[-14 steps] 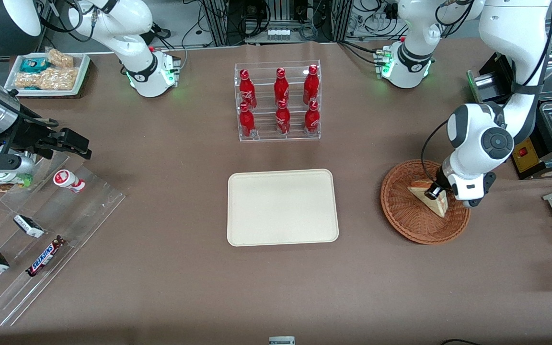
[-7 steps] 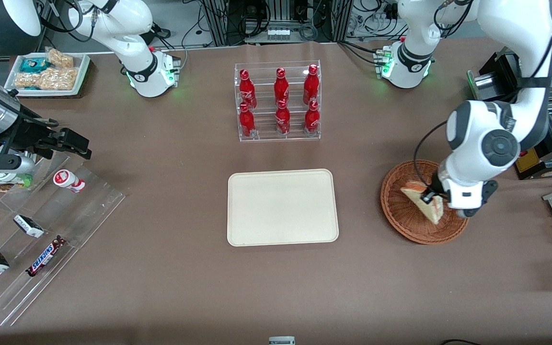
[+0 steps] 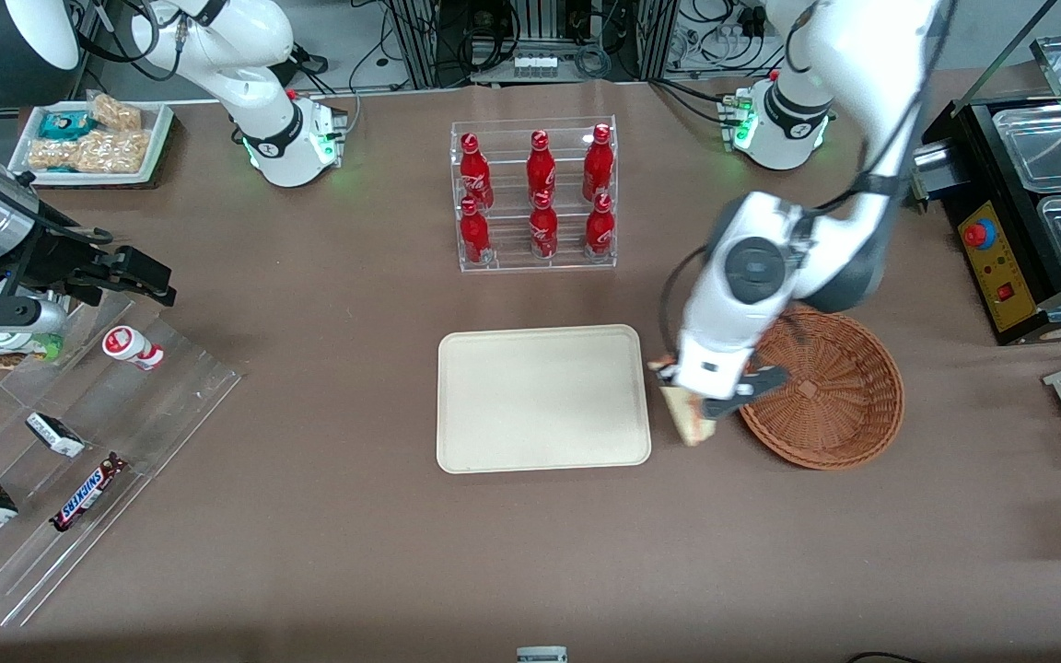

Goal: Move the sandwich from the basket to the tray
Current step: 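Lift the sandwich and carry it with the left gripper over the tray, then lower the sandwich onto the tray and open the left gripper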

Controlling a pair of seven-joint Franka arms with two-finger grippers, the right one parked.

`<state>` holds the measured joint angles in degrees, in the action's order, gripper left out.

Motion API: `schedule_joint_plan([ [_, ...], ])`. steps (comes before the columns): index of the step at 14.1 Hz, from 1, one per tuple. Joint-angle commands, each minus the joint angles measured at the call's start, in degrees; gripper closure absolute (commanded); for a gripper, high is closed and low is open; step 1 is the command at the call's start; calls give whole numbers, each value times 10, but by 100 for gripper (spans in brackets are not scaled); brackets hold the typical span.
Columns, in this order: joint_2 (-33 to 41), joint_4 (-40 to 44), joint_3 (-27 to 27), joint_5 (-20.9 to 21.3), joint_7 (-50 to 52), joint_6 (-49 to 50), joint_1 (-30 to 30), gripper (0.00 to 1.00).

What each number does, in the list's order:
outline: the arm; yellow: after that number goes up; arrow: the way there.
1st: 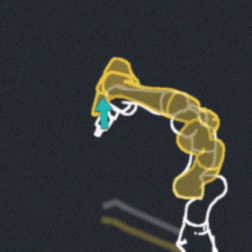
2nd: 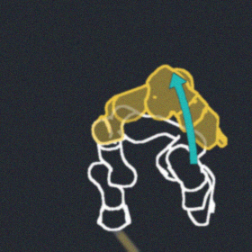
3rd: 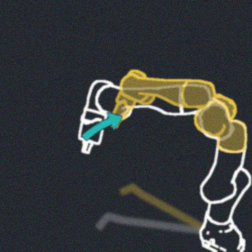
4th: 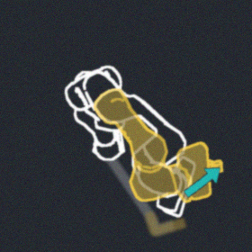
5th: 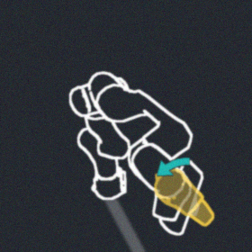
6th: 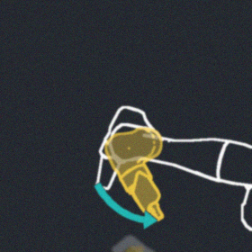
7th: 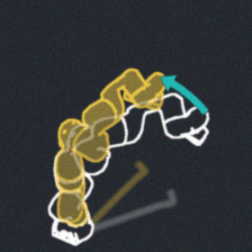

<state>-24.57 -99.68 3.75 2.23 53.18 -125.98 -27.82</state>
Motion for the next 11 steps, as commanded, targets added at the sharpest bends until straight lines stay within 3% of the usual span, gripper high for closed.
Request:
schedule_joint_plan([
  [1, -65, 86, -10, 8, 0, 3, -65, 93],
  [6, -125, 110, -11, 71, 17, -72, -137, 95],
  [11, -173, 153, -12, 71, 66, -77, -150, 90],
])
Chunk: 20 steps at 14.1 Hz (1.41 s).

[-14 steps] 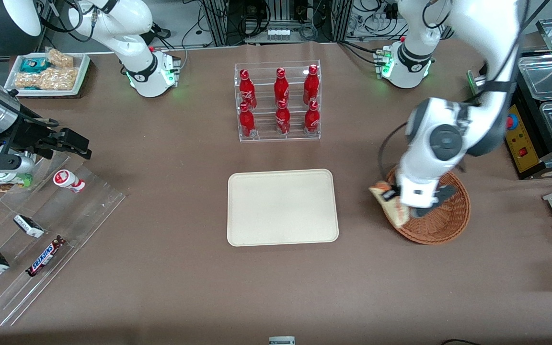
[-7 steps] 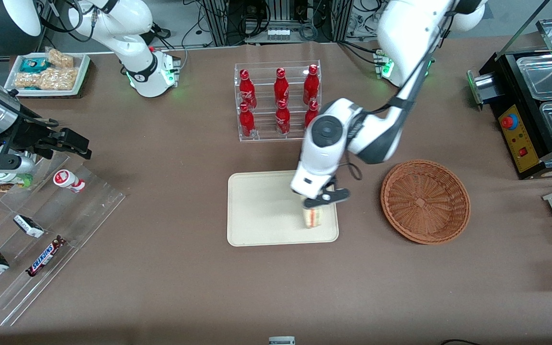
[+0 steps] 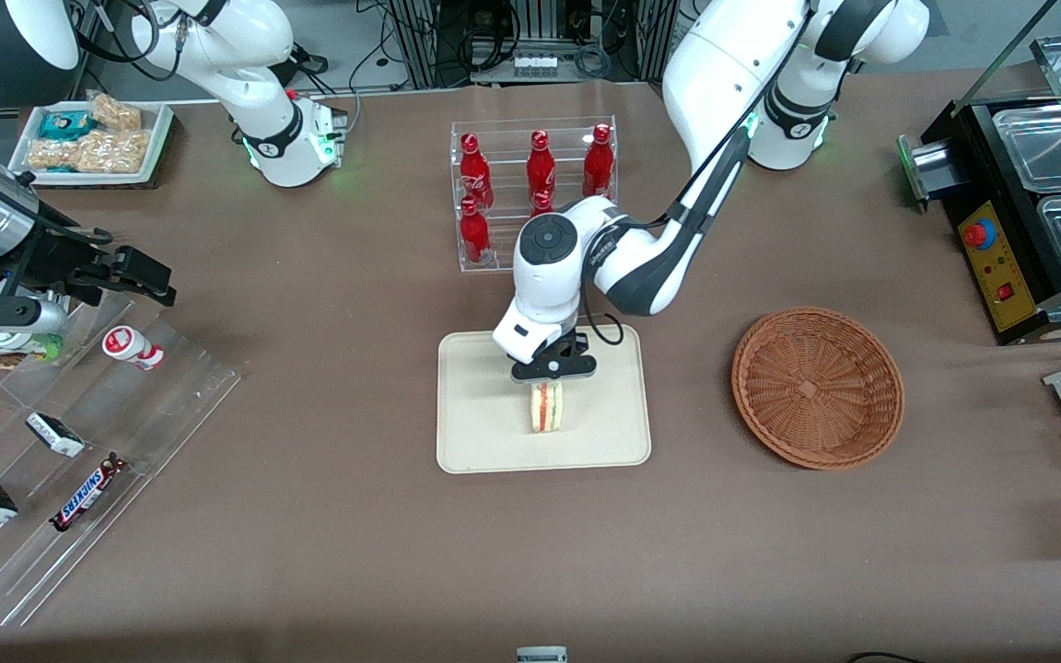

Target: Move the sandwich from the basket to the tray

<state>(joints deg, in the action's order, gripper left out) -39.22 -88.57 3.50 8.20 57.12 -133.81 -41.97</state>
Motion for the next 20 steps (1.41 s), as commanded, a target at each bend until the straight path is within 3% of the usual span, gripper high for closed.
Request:
schedule_joint_plan([
  [1, -35, 49, -10, 12, 32, 1, -13, 89],
  [2, -38, 48, -10, 13, 31, 1, -17, 88],
  [3, -38, 46, -10, 16, 30, 0, -21, 80],
  [5, -38, 46, -10, 25, 31, 0, -21, 0],
  [9, 9, 43, -12, 35, 22, 9, -14, 0],
  [11, 49, 45, -11, 31, 15, 81, 5, 0],
  [14, 129, 45, -10, 17, -9, 158, 43, 0],
  [17, 157, 37, -10, -13, -41, 206, 94, 0],
  [20, 207, -21, -10, -16, -111, 222, 155, 0],
])
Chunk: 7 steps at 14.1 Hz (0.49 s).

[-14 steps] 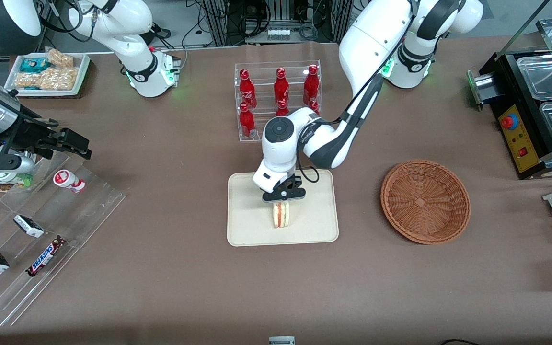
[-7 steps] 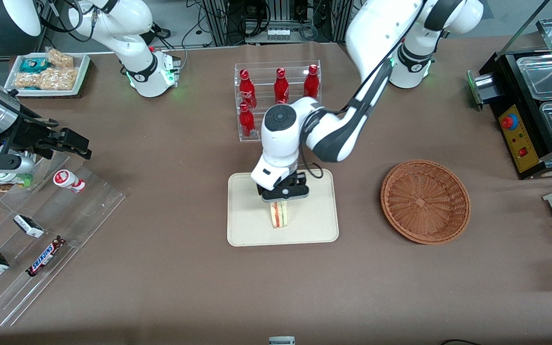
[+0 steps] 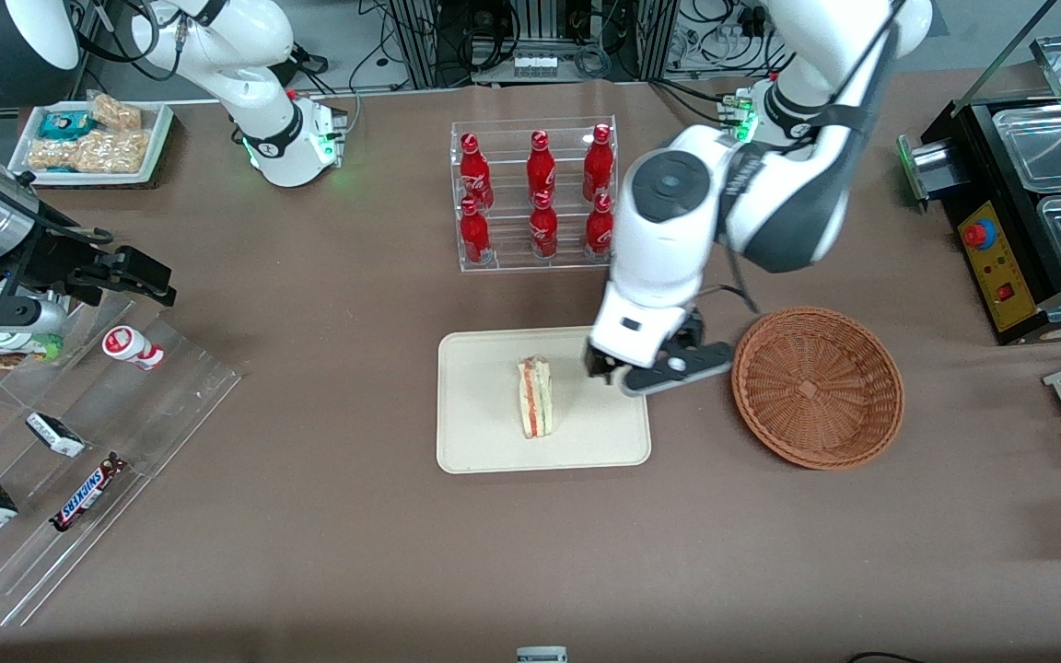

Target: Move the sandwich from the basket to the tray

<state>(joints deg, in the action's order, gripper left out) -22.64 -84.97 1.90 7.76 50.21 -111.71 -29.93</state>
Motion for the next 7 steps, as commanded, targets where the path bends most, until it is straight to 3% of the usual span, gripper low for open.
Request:
schedule_joint_plan([
  [1, 63, -86, 6, -16, -76, 1, 60, 0],
  [7, 150, -162, 5, -46, -215, 56, 168, 0],
])
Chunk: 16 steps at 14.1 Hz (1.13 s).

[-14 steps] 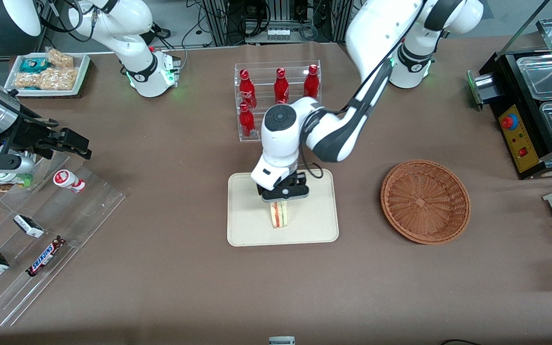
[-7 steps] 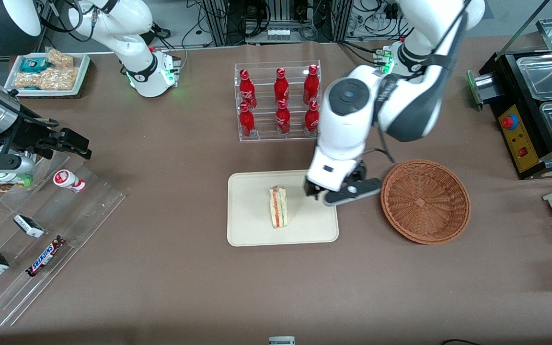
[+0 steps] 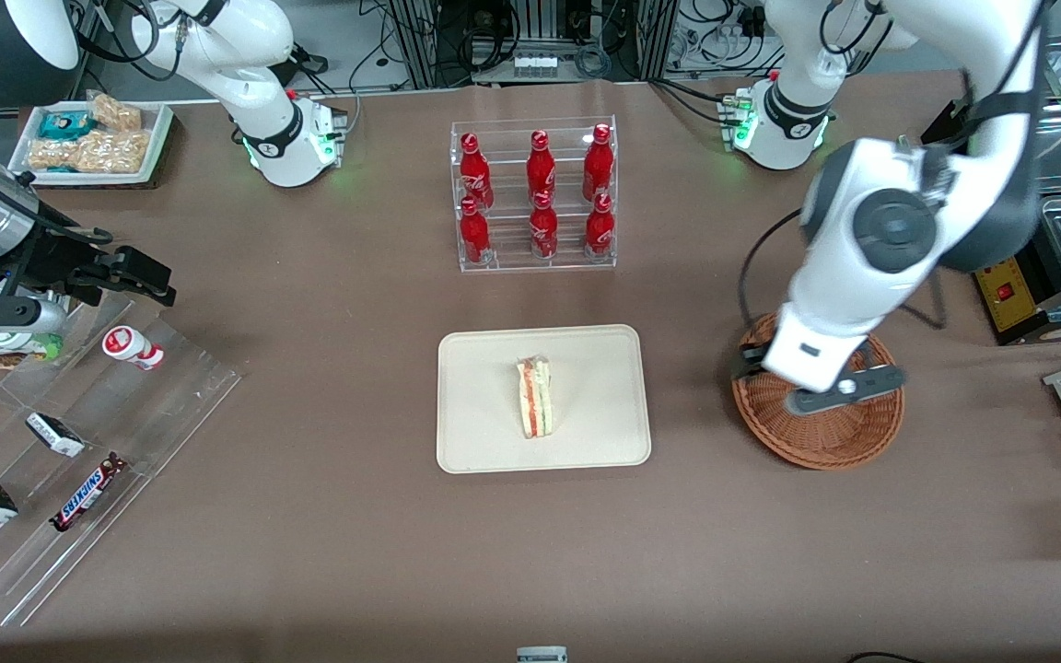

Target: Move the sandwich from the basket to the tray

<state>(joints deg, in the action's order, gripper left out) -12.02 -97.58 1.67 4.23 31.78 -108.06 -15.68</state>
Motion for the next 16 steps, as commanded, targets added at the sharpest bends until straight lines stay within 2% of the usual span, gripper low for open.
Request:
schedule_joint_plan([
  [1, 50, -35, 8, -12, -57, 36, 42, 0],
  [4, 81, -36, 8, -19, -158, 81, 96, 0],
  [6, 111, -32, 7, -40, -225, 122, 116, 0],
  [9, 141, -11, 6, -40, -329, 169, 137, 0],
  [12, 142, 34, -20, -40, -366, 196, 137, 0],
  [16, 134, 36, -25, -39, -378, 198, 136, 0],
])
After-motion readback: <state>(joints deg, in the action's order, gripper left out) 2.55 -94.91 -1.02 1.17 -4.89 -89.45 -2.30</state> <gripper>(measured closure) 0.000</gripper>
